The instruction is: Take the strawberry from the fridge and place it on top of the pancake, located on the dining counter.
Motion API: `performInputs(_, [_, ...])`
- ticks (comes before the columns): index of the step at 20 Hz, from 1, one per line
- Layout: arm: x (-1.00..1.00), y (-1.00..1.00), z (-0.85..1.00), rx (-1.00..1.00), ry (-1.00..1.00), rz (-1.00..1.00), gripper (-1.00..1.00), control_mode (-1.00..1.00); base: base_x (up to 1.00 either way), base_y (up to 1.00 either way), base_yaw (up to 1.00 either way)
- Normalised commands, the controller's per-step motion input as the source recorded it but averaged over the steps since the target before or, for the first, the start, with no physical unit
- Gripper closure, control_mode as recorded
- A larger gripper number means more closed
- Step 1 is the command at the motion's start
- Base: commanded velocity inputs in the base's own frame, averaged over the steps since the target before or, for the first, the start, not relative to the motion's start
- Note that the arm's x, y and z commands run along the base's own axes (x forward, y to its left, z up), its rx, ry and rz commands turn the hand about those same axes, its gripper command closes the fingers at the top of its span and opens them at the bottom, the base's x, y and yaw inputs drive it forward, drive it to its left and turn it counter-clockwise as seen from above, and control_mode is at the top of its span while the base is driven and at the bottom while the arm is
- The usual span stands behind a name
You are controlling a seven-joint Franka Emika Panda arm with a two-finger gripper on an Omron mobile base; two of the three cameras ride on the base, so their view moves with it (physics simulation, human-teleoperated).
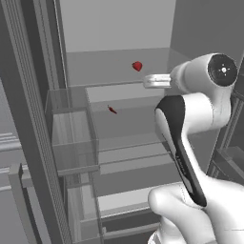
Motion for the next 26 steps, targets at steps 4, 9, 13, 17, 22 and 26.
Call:
performInputs(4, [0.65, -0.01, -0.01, 0.02, 0.00, 0.00, -1.00, -1.00, 0.00, 0.00, 0.00])
performInputs(9, [0.97, 0.00, 0.12, 0.00, 0.00, 0.02, -1.00, -1.00, 0.00, 0.00, 0.00])
performInputs(13, [1.00, -0.05, 0.08, 0.00, 0.10, 0.01, -1.00, -1.00, 0.00, 0.00, 0.00])
performInputs(17, [0.93, -0.02, 0.00, 0.00, 0.06, 0.00, -1.00, -1.00, 0.00, 0.00, 0.00])
performInputs(22, [0.67, 0.00, -0.13, -0.07, 0.13, 0.00, -1.00, -1.00, 0.00, 0.00, 0.00])
performInputs(26, [0.53, -0.08, -0.26, 0.00, 0.00, 0.00, -1.00, -1.00, 0.00, 0.00, 0.00])
